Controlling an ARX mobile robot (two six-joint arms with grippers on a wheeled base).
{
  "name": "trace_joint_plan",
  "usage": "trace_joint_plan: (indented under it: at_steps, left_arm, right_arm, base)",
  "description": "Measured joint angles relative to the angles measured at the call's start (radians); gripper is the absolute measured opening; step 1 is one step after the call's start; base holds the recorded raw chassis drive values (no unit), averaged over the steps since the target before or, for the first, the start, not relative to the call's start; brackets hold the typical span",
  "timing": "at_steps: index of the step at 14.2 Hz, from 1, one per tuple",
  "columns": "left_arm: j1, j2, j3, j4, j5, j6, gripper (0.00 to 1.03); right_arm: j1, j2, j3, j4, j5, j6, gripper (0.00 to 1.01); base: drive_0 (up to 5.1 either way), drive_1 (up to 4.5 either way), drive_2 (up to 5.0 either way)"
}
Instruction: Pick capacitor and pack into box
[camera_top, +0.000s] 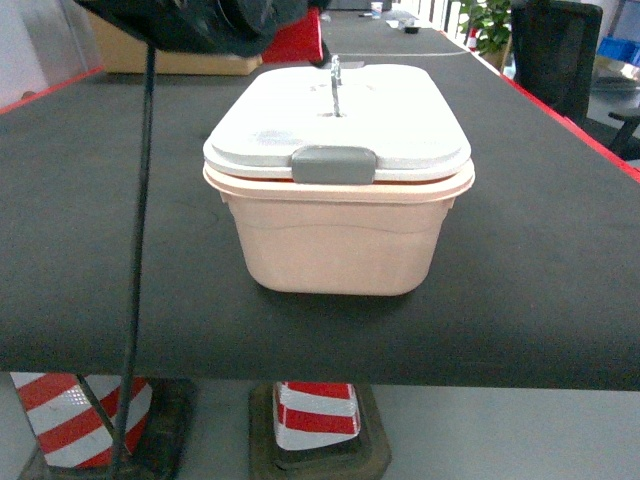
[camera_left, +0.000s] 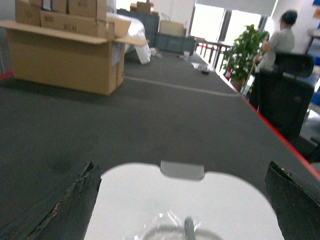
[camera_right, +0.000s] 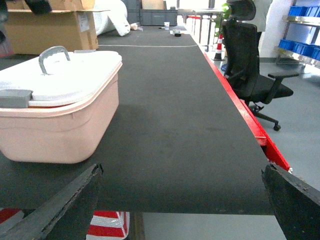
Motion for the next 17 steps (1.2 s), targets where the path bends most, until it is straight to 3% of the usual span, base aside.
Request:
trace_joint_plan:
  at_steps: [2,5,9,10,11,14,17]
  left_arm:
    - [0.016,-0.084,-0.003,0.039,0.003,0.004,0.98]
    - [0.042,-0.191,-0.101,0.084,-0.027,0.077,0.98]
    - [0.048,-0.181,-0.109,0.064,-0.025,0.094,0.98]
    - [0.068,-0.252,-0.171,-0.122,0.066,0.104,0.86]
    - [0.087,-0.357,-0.345,-0.131,0.121,0.107,0.74]
    - [0.219,-0.642,-0.781,0.068,0.193,0.108,0.36]
    - [0.261,-0.782,-1.096,0.153,0.281,0.108,0.01]
  right_arm:
    - [0.000,0.000,0.000,0.000,0.000,0.000,0.98]
    - [0.000,0.000,0.000,0.000,0.000,0.000,0.98]
    - [0.000,0.000,0.000,0.000,0.000,0.000,0.98]
    - [0.000,0.000,0.000,0.000,0.000,0.000,0.98]
    - [0.000,0.000,0.000,-0.001,0.002,0.000,0.98]
    - [0.000,0.000,0.000,0.000,0.000,0.000,0.98]
    - [0.000,0.000,0.000,0.000,0.000,0.000,0.98]
  base:
    - [0.0,0.00,0.0]
    - [0.0,0.00,0.0]
    - [0.0,0.00,0.0]
    - [0.0,0.00,0.0]
    - [0.0,0.00,0.0]
    - [0.0,0.00,0.0]
    - [0.0,0.00,0.0]
